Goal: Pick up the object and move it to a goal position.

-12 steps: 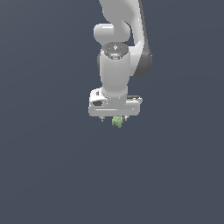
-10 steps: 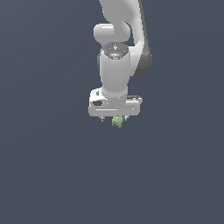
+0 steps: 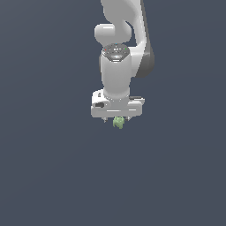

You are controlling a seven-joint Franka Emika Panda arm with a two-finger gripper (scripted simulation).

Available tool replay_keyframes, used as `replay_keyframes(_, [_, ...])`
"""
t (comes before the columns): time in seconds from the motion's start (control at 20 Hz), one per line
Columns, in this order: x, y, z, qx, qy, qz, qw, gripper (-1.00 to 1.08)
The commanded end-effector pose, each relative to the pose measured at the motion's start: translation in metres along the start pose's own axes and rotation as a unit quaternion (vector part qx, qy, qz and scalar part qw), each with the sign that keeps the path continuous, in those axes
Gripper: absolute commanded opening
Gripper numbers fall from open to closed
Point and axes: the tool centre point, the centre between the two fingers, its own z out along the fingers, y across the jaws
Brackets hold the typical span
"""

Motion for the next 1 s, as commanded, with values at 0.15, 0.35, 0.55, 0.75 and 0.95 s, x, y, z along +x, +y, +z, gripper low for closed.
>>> replay_keyframes(0.15, [-0.002,-0.001,0.003,0.0,0.0,0.006,1.0,1.0])
replay_keyframes(0.35, [-0.009,-0.003,0.012,-0.001,-0.002,0.023,0.9997,1.0])
replay_keyframes(0.55, [-0.019,-0.006,0.025,-0.003,-0.003,0.049,0.9988,1.0])
replay_keyframes(0.75, [-0.035,-0.009,0.043,-0.006,-0.005,0.085,0.9963,1.0])
replay_keyframes(0.95, [-0.055,-0.013,0.064,-0.01,-0.007,0.129,0.9916,1.0])
